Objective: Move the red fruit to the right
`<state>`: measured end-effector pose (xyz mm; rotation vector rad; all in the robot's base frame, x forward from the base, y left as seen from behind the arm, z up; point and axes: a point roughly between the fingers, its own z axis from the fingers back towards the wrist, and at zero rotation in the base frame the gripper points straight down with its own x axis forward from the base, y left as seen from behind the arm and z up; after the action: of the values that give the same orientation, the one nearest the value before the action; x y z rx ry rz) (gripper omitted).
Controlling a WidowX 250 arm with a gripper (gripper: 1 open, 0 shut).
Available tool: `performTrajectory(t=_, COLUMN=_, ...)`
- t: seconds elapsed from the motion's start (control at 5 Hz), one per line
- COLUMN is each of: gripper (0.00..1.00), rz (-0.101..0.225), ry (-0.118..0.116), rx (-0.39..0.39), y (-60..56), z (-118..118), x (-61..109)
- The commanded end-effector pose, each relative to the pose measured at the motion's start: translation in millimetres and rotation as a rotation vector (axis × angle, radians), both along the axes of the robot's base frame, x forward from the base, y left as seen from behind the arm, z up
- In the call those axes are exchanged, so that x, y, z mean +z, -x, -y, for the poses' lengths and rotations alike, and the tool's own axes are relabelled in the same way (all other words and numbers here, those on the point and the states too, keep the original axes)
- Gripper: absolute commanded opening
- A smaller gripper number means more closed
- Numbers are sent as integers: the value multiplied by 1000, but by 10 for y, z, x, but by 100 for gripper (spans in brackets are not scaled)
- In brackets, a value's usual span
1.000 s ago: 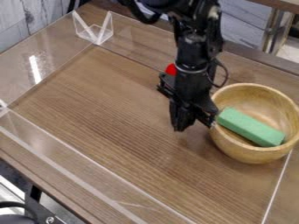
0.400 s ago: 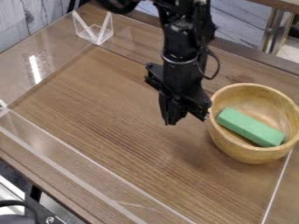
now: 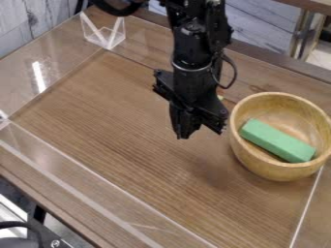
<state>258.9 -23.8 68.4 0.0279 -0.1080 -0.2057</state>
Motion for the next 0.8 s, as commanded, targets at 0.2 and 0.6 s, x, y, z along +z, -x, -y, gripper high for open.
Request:
performTrajectory(t=0.2, gripper=0, rz=76, ry=17, rx=-25, y=-129, z=524, x=160)
performTrajectory(t=0.6, gripper=0, rz=74, ry=41, rx=-106, y=-191, z=953, x=89)
